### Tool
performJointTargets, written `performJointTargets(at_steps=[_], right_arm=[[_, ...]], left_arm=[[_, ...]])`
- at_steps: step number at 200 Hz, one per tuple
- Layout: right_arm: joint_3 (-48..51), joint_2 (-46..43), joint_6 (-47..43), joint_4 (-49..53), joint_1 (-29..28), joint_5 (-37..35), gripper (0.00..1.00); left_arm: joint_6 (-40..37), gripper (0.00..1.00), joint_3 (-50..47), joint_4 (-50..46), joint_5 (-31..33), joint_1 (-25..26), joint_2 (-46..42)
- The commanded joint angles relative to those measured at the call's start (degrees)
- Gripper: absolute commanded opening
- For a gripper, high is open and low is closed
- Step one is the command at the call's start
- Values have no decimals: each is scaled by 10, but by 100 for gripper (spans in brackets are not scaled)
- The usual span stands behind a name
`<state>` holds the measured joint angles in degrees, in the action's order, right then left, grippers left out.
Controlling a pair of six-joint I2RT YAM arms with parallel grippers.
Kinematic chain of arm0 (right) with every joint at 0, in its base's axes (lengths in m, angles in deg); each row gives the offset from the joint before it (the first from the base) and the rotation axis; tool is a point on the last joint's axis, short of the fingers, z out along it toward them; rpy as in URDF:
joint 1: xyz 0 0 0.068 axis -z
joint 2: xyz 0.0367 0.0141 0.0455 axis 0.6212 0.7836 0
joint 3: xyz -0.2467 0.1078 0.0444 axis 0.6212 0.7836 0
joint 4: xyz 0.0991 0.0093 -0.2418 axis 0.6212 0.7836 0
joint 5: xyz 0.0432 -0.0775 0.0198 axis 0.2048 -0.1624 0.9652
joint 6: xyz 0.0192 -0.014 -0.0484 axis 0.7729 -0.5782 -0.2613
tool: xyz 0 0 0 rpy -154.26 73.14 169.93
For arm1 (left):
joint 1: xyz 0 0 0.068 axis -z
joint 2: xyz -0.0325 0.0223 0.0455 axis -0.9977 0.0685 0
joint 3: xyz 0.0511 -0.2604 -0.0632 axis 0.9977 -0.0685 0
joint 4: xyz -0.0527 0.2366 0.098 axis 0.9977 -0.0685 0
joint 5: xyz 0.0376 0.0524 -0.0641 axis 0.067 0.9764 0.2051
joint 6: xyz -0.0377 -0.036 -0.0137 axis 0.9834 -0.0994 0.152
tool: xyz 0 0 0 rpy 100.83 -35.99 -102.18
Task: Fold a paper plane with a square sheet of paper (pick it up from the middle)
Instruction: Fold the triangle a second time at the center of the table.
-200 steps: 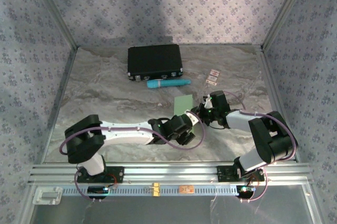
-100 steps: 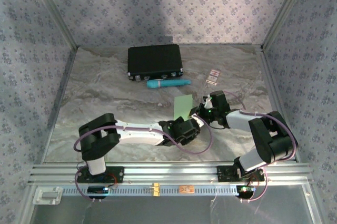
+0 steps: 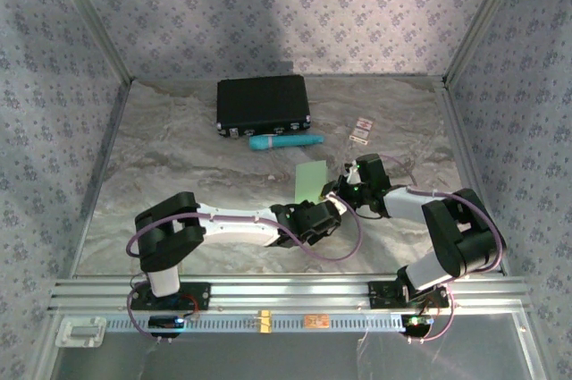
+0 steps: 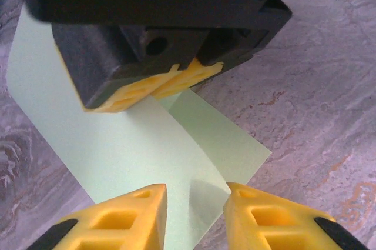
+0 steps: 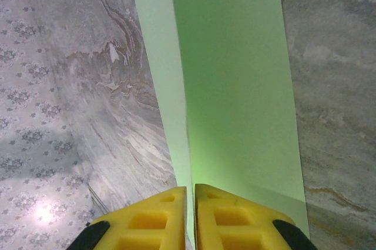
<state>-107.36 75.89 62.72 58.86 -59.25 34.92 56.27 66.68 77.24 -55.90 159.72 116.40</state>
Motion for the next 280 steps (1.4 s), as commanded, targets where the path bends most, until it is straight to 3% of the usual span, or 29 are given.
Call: performJointTargets(at_steps=[1,17,36,61,82,117,138,196,280], right_arm=[[-8,-13,-3,12,4,4,14],[-6,-16,-4,11,5,1,14],[-3,-22,-6,14,9,-1,18],[0,-44,-23,45,24,-12,25],[4,-75,-37,83,44,-28,40],[13,-138,-61,155,60,-70,45],[28,-159,-51,146,52,-61,40],[48,-158,-25,111,-22,-60,18],[29,-82,-8,41,-54,-53,10]], left_arm=[[1,22,10,-7,11,5,2],[6,12,7,-6,9,4,-2],[19,7,5,-5,0,-1,-7],[48,0,-14,9,-57,-24,-30],[81,0,-38,37,-148,-60,-55],[134,0,-82,99,-303,-129,-79],[147,0,-90,114,-343,-149,-79],[165,0,-96,128,-381,-171,-73],[159,9,-89,113,-407,-186,-63]])
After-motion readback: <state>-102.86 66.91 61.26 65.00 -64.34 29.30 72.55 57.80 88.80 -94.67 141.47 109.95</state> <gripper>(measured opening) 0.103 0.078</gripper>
